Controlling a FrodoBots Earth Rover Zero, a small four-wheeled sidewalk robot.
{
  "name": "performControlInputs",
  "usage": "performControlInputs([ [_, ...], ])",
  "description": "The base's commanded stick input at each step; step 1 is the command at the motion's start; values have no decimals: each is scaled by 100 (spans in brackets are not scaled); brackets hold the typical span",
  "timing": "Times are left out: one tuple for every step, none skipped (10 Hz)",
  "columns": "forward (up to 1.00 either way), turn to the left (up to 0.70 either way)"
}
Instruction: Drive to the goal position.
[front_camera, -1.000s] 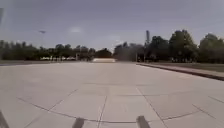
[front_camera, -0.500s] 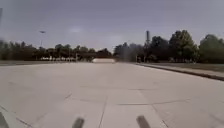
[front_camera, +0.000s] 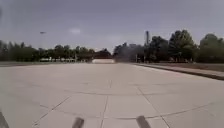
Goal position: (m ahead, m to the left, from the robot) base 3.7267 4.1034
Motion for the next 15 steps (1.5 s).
performControlInputs([
  [70,0],
  [70,0],
  [70,0],
  [70,0],
  [70,0],
  [70,0],
  [70,0],
  [70,0],
  [70,0],
  [70,0],
  [70,0],
  [70,0],
  [70,0],
  [70,0],
  [70,0],
])
